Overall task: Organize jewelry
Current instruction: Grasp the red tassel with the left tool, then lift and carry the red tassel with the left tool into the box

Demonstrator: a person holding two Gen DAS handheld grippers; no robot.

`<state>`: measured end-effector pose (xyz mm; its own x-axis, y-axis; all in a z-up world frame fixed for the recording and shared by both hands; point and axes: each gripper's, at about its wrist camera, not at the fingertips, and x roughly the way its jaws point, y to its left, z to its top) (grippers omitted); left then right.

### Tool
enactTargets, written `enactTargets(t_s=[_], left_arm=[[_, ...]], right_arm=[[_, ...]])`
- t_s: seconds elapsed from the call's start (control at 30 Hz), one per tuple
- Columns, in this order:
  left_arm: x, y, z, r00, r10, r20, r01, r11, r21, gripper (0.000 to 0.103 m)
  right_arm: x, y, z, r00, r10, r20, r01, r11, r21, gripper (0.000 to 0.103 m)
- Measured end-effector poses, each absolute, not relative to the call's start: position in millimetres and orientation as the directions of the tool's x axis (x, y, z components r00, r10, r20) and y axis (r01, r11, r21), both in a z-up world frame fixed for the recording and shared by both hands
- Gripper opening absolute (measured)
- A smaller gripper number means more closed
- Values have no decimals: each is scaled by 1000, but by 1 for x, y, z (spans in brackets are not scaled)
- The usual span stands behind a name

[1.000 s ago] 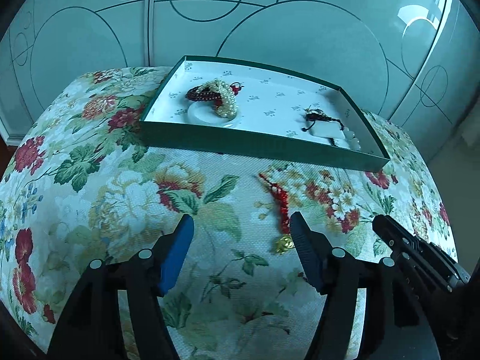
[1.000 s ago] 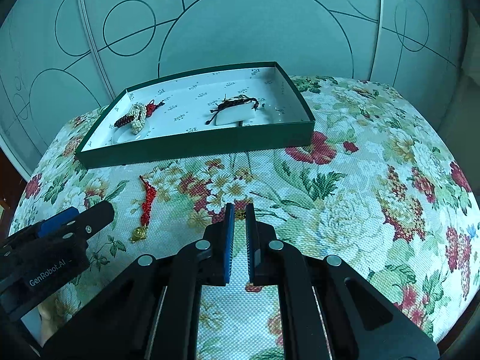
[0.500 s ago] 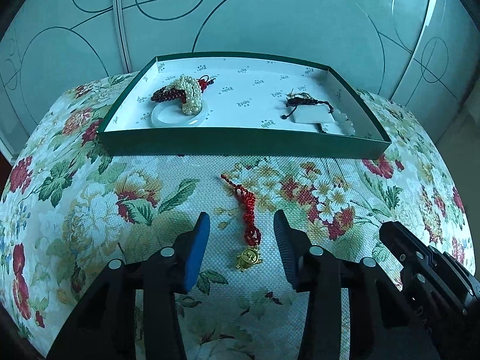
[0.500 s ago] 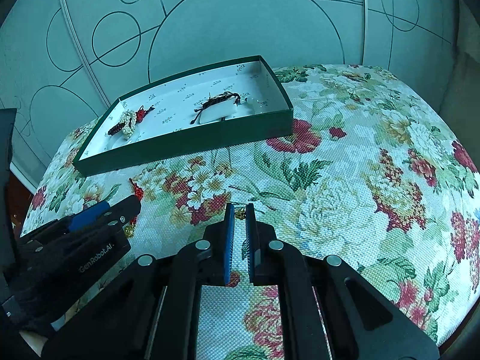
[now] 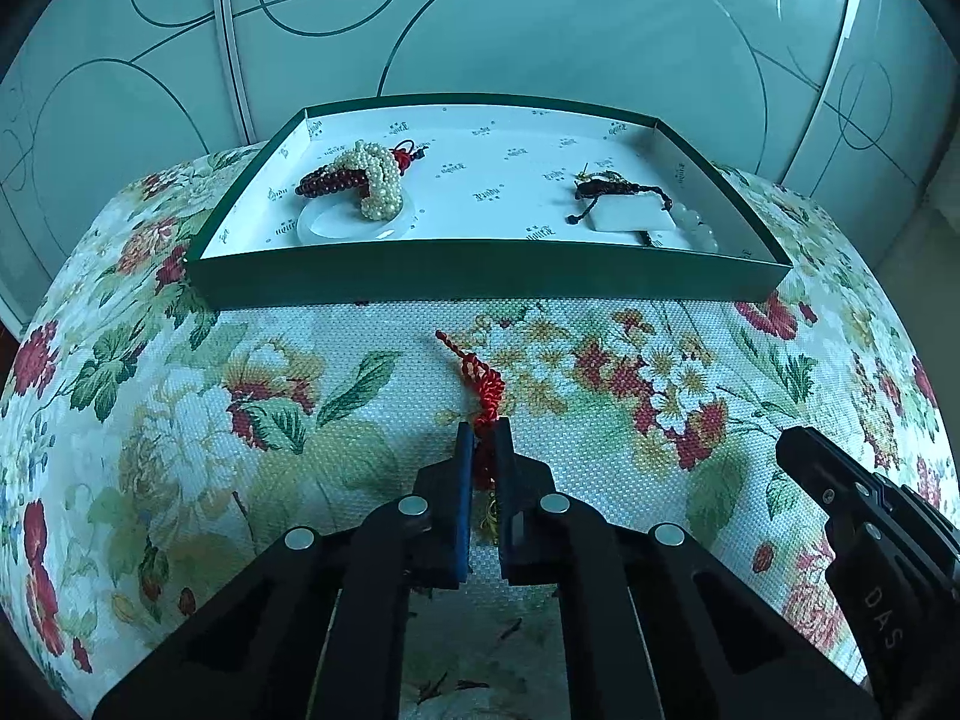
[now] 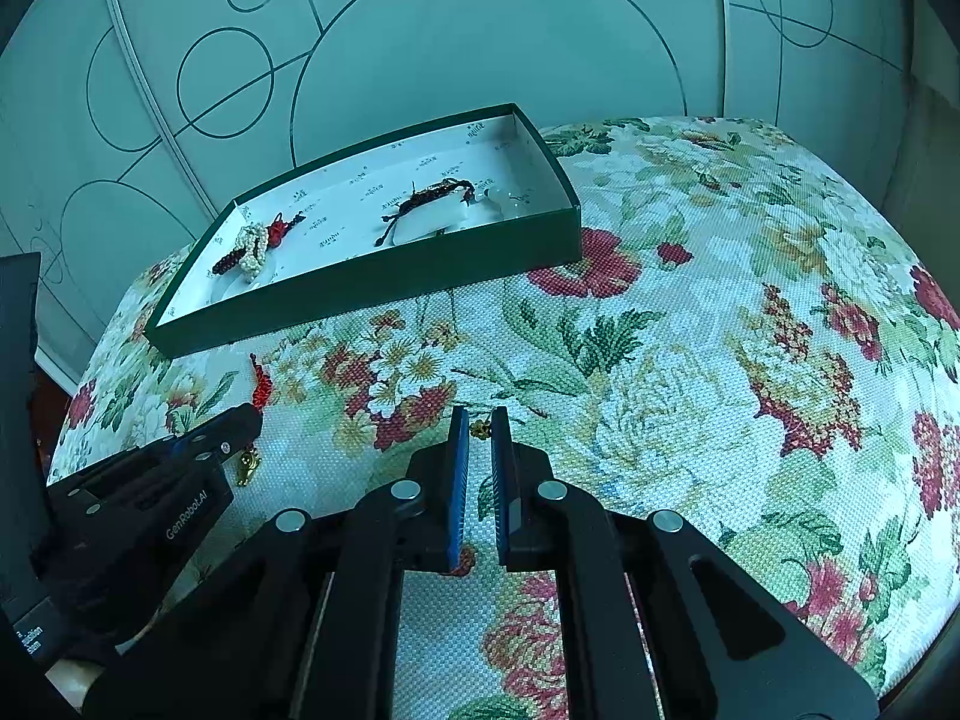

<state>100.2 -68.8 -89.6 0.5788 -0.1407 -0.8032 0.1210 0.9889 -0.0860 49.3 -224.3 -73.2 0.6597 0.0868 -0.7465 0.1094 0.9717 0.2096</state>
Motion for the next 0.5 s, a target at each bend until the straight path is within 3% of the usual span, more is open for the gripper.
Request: enactTargets(t_s=[0.5], left_arm=[[94, -63, -80, 607, -126, -784, 121, 990, -66, 6]], right_arm=[[48, -216, -73, 655, 84, -751, 83, 980, 183, 8]])
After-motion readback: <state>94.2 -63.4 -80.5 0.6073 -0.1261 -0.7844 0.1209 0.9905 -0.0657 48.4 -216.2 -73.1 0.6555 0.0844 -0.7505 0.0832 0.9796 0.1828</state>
